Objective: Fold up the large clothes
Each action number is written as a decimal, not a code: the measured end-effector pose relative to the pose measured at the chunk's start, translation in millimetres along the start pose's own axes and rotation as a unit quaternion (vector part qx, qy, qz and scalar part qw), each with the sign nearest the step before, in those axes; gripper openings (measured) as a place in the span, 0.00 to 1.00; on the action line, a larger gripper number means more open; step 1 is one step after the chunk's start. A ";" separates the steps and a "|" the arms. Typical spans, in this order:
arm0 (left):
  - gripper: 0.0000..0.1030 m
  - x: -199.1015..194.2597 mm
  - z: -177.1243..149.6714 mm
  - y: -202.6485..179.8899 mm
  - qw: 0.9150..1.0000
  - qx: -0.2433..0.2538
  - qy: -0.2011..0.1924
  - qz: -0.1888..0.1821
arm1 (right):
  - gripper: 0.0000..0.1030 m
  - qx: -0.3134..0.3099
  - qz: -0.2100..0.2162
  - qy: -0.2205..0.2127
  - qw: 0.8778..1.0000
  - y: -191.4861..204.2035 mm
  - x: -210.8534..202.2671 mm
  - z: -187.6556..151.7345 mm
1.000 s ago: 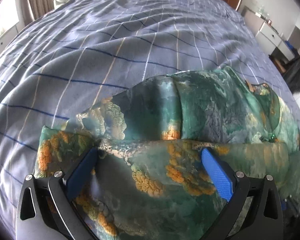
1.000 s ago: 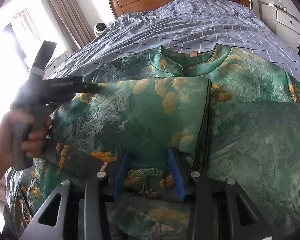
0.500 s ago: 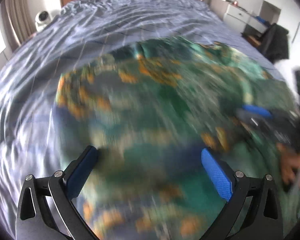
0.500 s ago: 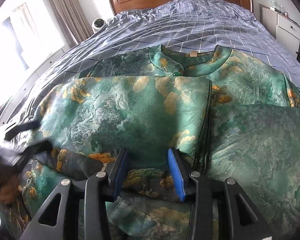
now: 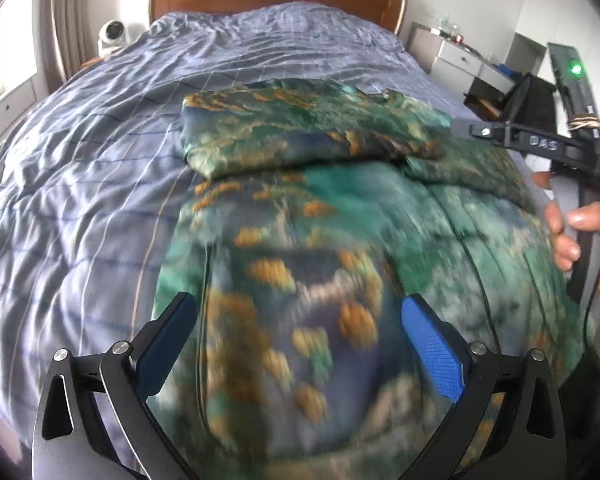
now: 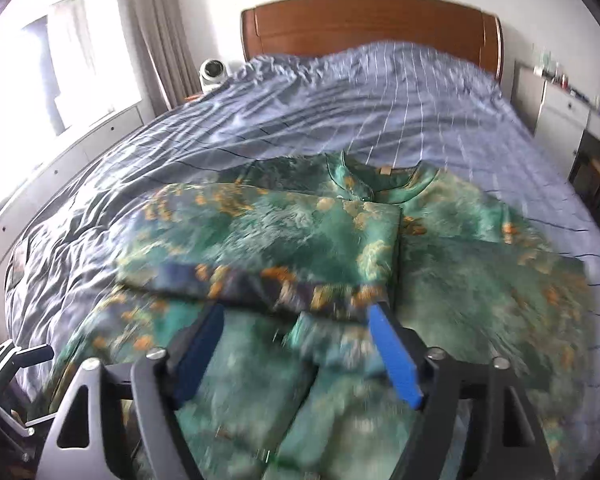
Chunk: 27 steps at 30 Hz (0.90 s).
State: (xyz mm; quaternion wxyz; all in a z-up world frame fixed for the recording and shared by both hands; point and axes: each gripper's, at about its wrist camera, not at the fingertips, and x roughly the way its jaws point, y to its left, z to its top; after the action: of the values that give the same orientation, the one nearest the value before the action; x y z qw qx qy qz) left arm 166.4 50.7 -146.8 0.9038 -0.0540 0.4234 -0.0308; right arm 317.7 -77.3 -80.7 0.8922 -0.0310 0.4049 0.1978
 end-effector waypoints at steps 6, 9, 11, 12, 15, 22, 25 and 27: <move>0.99 -19.9 -23.5 -12.5 0.999 0.030 -0.005 0.015 | 0.76 0.001 -0.018 -0.012 1.000 2.5 -51.4 -56.7; 0.99 -23.5 -29.1 -15.2 0.999 0.032 -0.003 0.015 | 0.76 0.006 -0.037 -0.008 0.999 -0.7 -71.8 -86.5; 0.99 -27.4 -30.0 -16.1 0.999 0.032 -0.006 0.015 | 0.76 0.008 -0.048 -0.008 0.999 -2.8 -87.3 -105.5; 0.99 -30.2 -31.8 -16.1 0.999 0.032 -0.007 0.015 | 0.76 0.008 -0.052 -0.008 0.999 -2.7 -93.3 -112.3; 0.99 -41.5 -31.5 -7.1 1.000 0.019 -0.013 0.015 | 0.76 0.010 -0.068 -0.008 0.998 -7.6 -110.9 -128.7; 0.99 -59.9 -35.1 67.4 0.996 -0.076 -0.014 0.053 | 0.76 0.064 -0.125 -0.009 0.990 -59.3 -152.3 -153.7; 0.99 -55.5 -41.1 97.9 0.992 -0.118 0.011 0.045 | 0.76 0.091 -0.163 0.013 0.982 -95.2 -165.0 -171.1; 0.99 -46.5 -47.7 106.8 0.990 -0.139 0.034 0.019 | 0.76 0.122 -0.190 0.039 0.973 -124.3 -172.0 -186.9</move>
State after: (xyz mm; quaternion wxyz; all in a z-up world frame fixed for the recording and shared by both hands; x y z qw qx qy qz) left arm 101.0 158.0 -154.9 0.8729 -0.1702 0.4552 0.0434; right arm 129.8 -288.2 -92.7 0.8939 -0.0062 0.4473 -0.0273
